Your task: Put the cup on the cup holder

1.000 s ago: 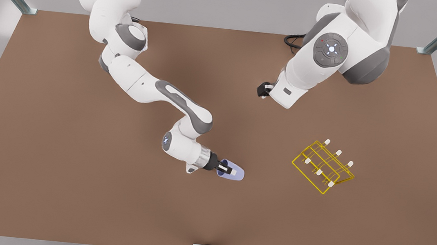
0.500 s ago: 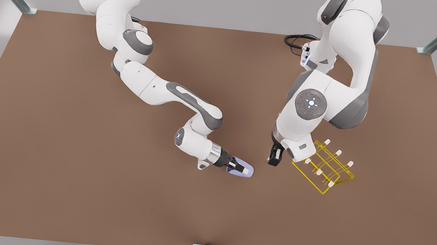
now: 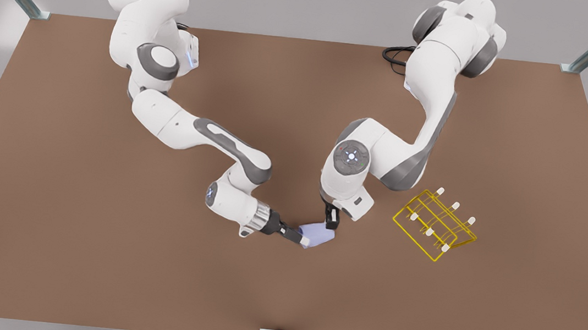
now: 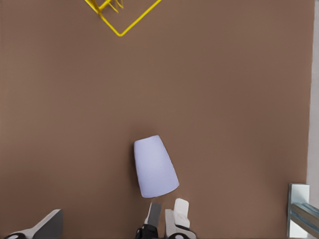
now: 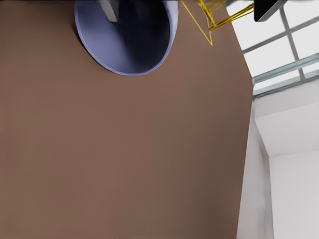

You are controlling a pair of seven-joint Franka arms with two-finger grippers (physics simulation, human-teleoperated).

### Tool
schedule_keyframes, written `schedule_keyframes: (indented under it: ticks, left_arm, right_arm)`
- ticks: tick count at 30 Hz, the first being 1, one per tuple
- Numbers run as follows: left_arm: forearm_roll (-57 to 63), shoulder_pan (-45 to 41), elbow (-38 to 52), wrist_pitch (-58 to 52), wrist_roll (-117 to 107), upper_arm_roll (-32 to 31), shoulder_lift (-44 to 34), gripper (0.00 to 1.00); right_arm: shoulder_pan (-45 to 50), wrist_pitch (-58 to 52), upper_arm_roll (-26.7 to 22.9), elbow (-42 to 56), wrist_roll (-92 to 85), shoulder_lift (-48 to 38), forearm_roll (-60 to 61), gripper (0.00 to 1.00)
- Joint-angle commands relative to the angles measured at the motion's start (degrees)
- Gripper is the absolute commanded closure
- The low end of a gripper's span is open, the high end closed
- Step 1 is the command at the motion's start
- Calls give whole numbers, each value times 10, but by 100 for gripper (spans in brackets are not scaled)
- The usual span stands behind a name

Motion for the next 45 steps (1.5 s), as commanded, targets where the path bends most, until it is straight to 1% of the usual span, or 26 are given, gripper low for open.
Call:
schedule_keyframes:
  ticks: [1,2,4,5,8,10,12,13,14,15,16,17,18,19,20,22,23,24,25,26,27,28,29,30,39,45]
  left_arm:
    - [0,4,2,25,-114,3,7,0]
    - [-1,-3,8,29,-147,49,14,0]
    - [-1,2,24,68,-233,55,26,0]
    - [-1,-4,24,101,-289,83,27,0]
    - [-1,-19,25,139,-288,84,55,0]
    - [-1,-40,28,172,-288,85,77,0]
    - [-1,-48,28,177,-292,84,81,0]
    - [-1,-50,27,181,-293,85,85,0]
    - [-1,-54,27,181,-294,86,94,0]
    - [-1,-62,26,181,-294,85,102,0]
    - [-1,-66,24,181,-307,85,105,0]
    - [-1,-67,21,181,-307,84,107,0]
    - [-2,-67,25,182,-305,83,115,0]
    - [-3,-68,25,183,-305,83,120,0]
    - [-2,-66,25,183,-305,84,120,0]
    - [-3,-60,26,187,-308,102,120,0]
    - [-3,-60,26,192,-312,103,122,0]
    - [-3,-61,26,199,-315,102,128,0]
    - [-5,-60,26,199,-319,101,128,0]
    - [-6,-61,26,199,-318,96,128,0]
    - [-15,-57,27,196,-303,92,119,0]
    - [-32,-52,26,195,-260,93,120,0]
    - [-38,-40,26,199,-230,93,120,0]
    - [-45,-37,26,197,-215,92,120,0]
    - [-56,-22,20,199,-123,95,149,0]
    - [-52,-40,-3,195,-79,82,152,0]
  right_arm:
    - [-15,-4,6,-14,15,-3,-28,0]
    - [-23,-8,6,-18,14,-5,-28,0]
    - [-64,-16,16,-64,12,-23,-30,0]
    - [-94,-17,28,-100,11,-32,-30,0]
    - [-216,-32,54,-218,12,-63,-60,0]
    - [-285,-65,62,-262,11,-95,-65,0]
    - [-357,-197,58,-271,7,-160,-65,0]
    - [-388,-305,52,-268,-36,-210,-63,0]
    - [-419,-393,34,-262,-108,-253,-62,0]
    - [-451,-478,31,-261,-146,-296,-62,0]
    - [-469,-530,-4,-258,-164,-369,-65,0]
    - [-457,-530,-52,-264,-211,-455,-88,0]
    - [-425,-533,-109,-275,-286,-508,-88,0]
    - [-371,-563,-182,-282,-372,-568,-85,0]
    - [-377,-604,-180,-270,-369,-590,-88,0]
    - [-382,-638,-180,-230,-371,-609,-89,0]
    - [-377,-683,-181,-179,-368,-606,-87,0]
    - [-369,-726,-196,-155,-377,-609,-86,0]
    - [-318,-753,-246,-154,-405,-632,-76,0]
    - [-194,-766,-399,-161,-440,-682,-3,0]
    - [-140,-781,-479,-166,-479,-715,38,0]
    - [-148,-781,-473,-167,-479,-724,42,0]
    - [-111,-780,-489,-180,-479,-738,44,0]
    - [-75,-781,-525,-180,-478,-742,45,0]
    - [-77,-780,-521,-175,-475,-731,44,0]
    - [-72,-815,-516,-181,-477,-727,44,0]
